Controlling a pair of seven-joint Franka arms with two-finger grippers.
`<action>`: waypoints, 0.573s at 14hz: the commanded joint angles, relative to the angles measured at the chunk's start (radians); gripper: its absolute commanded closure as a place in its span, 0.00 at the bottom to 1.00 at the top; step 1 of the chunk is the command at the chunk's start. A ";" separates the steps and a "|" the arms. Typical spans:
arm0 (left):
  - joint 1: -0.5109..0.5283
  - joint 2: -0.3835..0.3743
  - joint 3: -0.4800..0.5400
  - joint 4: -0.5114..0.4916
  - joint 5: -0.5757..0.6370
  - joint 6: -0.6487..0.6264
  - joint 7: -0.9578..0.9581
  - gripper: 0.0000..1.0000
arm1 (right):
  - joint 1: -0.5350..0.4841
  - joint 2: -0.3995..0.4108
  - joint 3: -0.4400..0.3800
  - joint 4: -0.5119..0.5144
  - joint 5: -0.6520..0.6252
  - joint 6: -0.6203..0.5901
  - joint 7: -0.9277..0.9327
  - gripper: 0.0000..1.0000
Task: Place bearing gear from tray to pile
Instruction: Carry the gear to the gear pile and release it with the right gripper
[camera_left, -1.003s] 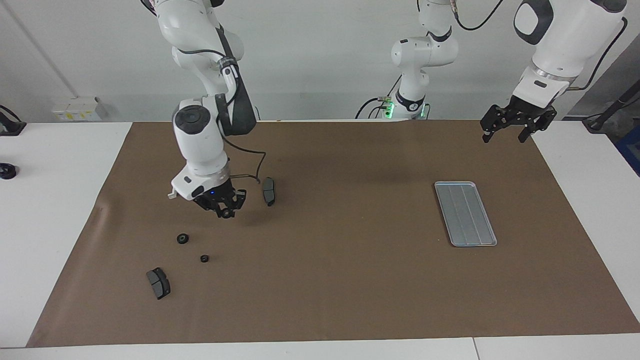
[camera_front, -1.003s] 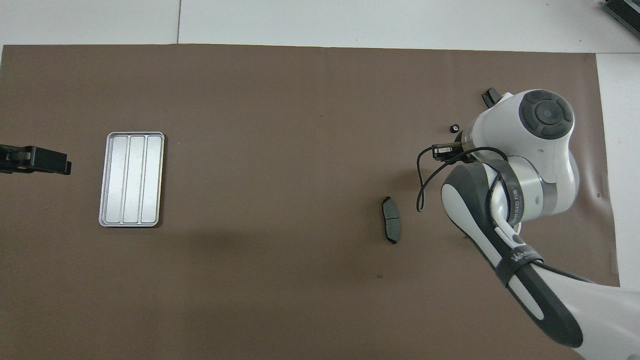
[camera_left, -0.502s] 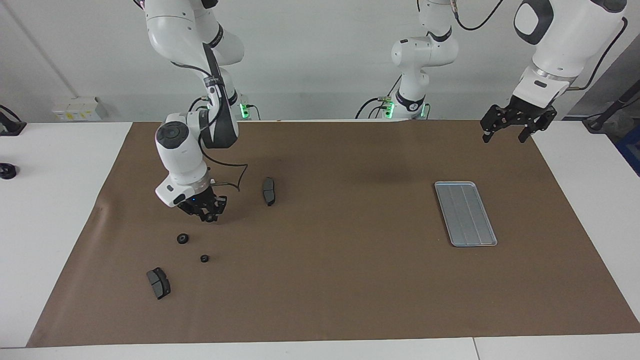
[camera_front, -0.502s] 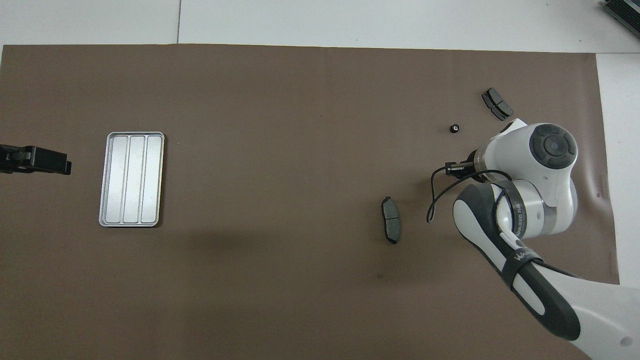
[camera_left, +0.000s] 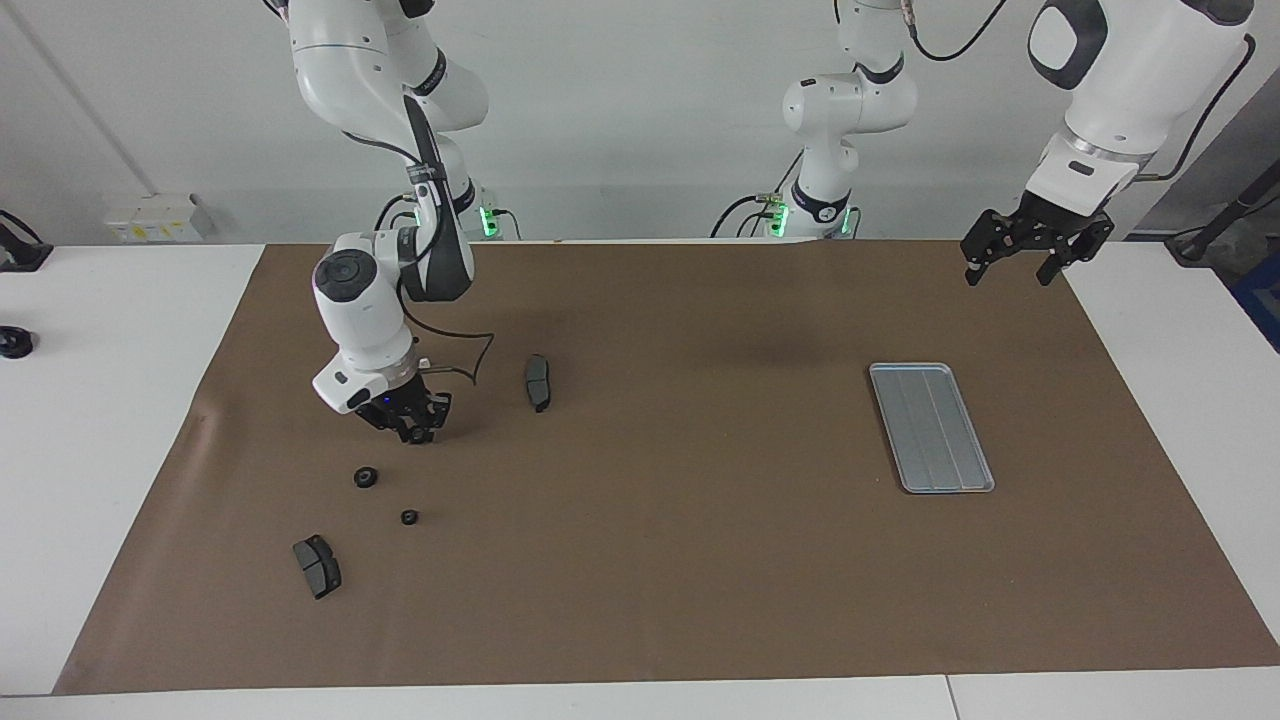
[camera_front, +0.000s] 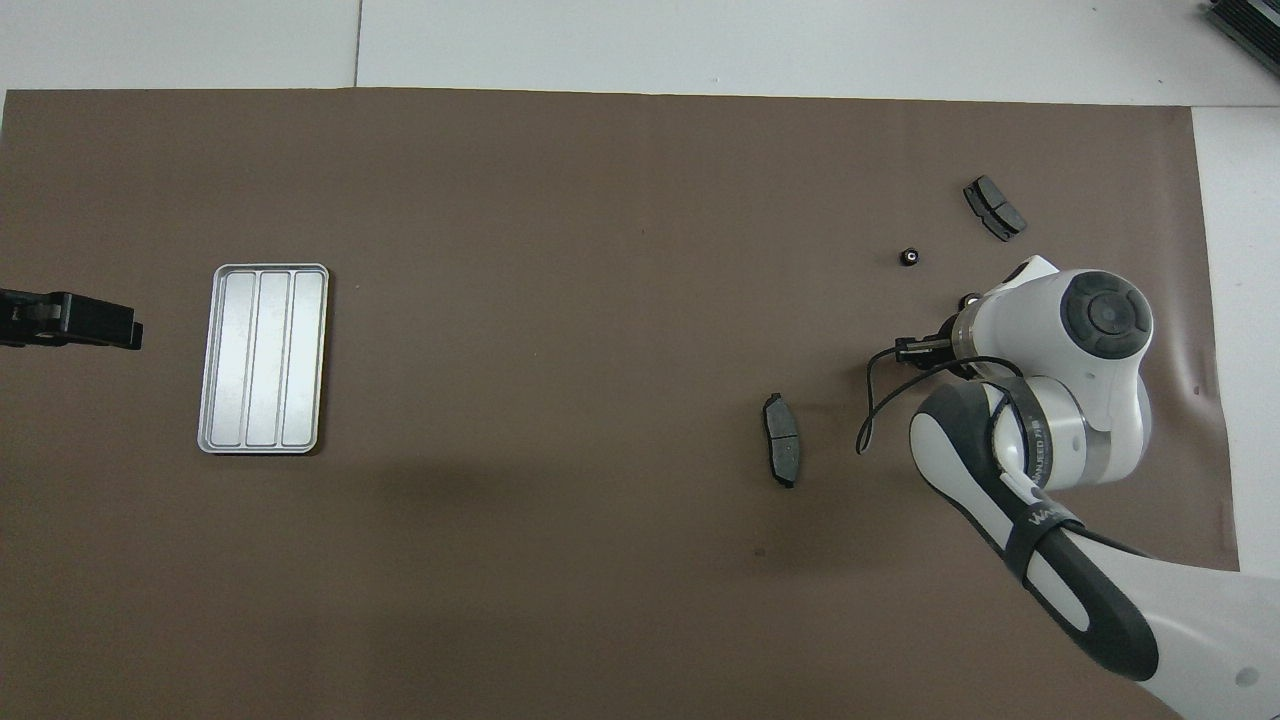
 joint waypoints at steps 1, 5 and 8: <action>0.009 -0.027 -0.002 -0.027 -0.008 -0.004 0.010 0.00 | -0.018 -0.023 0.014 -0.004 0.002 0.021 -0.014 0.00; 0.009 -0.029 -0.002 -0.027 -0.008 -0.004 0.010 0.00 | -0.024 -0.047 0.010 0.099 0.001 -0.046 -0.008 0.00; 0.009 -0.027 -0.002 -0.027 -0.008 -0.004 0.010 0.00 | -0.040 -0.060 0.007 0.224 0.001 -0.200 -0.008 0.00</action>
